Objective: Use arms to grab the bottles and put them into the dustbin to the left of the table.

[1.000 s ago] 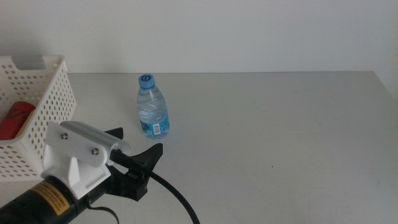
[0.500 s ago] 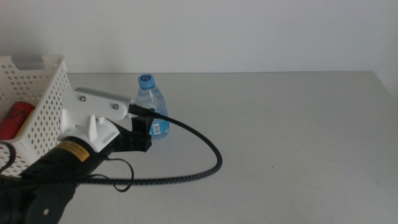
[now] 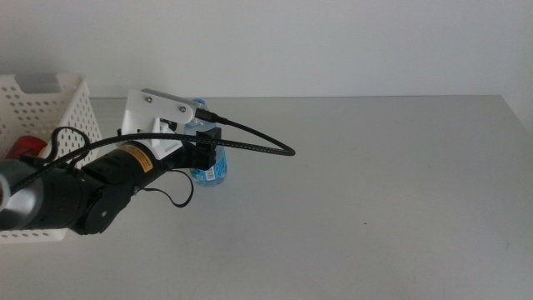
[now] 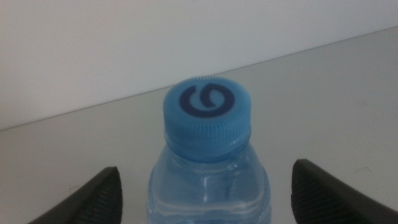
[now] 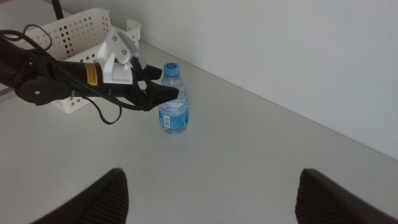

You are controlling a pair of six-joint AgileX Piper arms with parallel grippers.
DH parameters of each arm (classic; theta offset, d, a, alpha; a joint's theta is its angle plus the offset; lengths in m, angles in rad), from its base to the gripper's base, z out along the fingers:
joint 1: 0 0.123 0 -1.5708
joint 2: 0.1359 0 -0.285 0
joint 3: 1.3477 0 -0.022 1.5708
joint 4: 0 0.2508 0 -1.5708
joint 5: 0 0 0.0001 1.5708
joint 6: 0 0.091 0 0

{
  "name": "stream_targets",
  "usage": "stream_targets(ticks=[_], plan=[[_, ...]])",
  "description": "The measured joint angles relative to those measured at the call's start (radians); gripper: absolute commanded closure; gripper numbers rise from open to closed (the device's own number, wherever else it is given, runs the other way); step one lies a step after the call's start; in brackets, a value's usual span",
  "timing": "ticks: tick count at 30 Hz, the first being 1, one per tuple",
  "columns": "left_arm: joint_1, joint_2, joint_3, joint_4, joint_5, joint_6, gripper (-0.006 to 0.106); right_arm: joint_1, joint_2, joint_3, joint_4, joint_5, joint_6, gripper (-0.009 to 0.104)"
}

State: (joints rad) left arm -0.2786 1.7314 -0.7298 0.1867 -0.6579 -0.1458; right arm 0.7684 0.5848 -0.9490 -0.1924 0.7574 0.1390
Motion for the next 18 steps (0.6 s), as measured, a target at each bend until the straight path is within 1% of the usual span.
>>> stream_targets(ticks=[7,9,10,12,13,18], plan=[[0.0,0.161,-0.091,0.009,-0.026,-0.006,0.008,0.0,0.0,0.0,0.0,0.0,0.0,0.02],[0.0,0.192,-0.101,0.009,-0.047,-0.006,0.011,0.0,0.0,0.0,0.0,0.0,0.0,0.02],[0.0,0.205,-0.102,0.009,-0.063,-0.006,0.014,0.0,0.0,0.0,0.0,0.0,0.0,0.02],[0.0,0.223,-0.103,0.0,-0.085,-0.006,0.023,0.0,0.0,0.0,0.0,0.0,0.0,0.02],[0.0,0.231,-0.103,-0.006,-0.098,-0.006,0.03,0.0,0.0,0.0,0.0,0.0,0.0,0.02],[0.0,0.24,-0.103,-0.003,-0.124,-0.002,0.072,0.0,0.0,0.0,0.0,0.0,0.0,0.02]])
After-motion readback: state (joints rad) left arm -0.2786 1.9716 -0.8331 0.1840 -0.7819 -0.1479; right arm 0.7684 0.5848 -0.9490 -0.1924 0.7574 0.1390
